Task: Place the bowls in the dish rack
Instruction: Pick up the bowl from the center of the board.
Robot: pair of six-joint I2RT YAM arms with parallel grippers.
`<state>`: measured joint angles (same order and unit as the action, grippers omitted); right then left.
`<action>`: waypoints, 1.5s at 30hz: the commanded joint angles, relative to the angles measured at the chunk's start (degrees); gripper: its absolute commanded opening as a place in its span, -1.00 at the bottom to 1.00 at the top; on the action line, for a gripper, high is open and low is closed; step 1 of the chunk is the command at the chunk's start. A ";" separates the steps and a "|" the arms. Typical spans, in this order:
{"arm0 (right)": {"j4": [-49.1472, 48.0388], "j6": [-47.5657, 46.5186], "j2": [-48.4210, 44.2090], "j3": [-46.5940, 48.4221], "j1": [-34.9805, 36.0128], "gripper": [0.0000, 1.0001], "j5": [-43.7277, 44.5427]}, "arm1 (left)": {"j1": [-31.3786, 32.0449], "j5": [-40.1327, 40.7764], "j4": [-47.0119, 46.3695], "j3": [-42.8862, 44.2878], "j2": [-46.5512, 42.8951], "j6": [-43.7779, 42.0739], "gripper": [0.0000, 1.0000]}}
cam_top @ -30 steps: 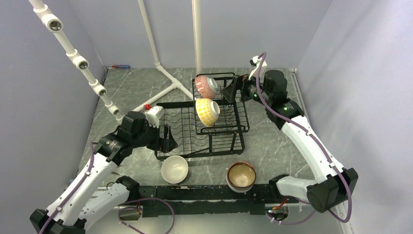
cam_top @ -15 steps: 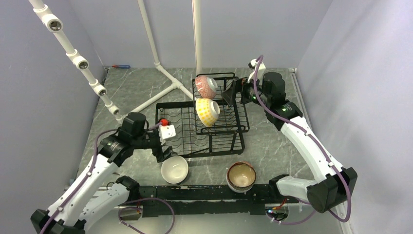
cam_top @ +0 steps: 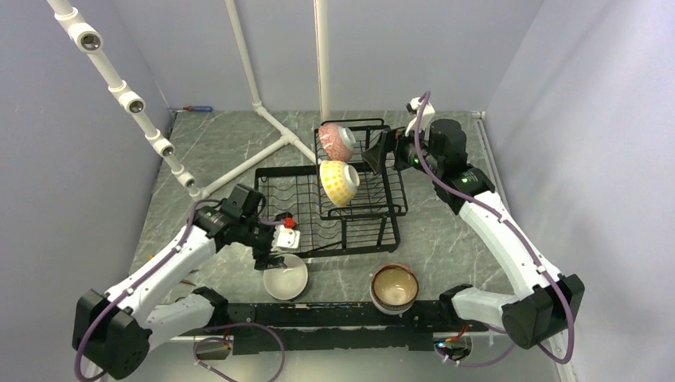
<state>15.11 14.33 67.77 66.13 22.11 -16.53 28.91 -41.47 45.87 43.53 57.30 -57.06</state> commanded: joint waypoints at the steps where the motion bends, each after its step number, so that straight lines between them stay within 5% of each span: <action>1: -2.31 -0.53 -0.91 -0.28 -0.37 0.99 0.45 | 1.65 0.64 1.78 2.21 3.16 -4.85 0.64; 5: -2.56 -0.45 -0.93 -0.34 -0.49 0.99 0.45 | 3.19 2.37 -0.88 1.01 3.96 -4.63 0.51; 11: -3.45 0.30 -0.67 -0.62 -0.58 0.99 -0.26 | 6.59 5.84 -4.63 -1.22 5.02 -3.57 0.07; 25: -3.95 1.25 -1.30 -0.83 -0.58 0.99 -0.91 | 11.44 8.63 -4.84 -1.65 6.52 -3.02 -0.15; 32: -4.04 1.86 -1.88 -0.95 -0.56 0.99 -1.52 | 12.46 10.30 -1.67 0.50 8.53 -4.98 -0.55; 35: -4.25 2.03 -2.02 -0.97 -0.57 0.99 -1.47 | 12.58 9.93 -1.04 1.38 7.64 -5.73 -0.80; 45: -3.71 2.05 -2.04 -0.21 -0.62 0.99 -2.04 | 12.82 6.30 -2.61 1.25 -3.19 -3.43 -0.95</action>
<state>13.80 16.03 67.37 65.06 21.78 -17.19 41.39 -31.22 44.16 43.53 58.72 -61.28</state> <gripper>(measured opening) 0.993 0.121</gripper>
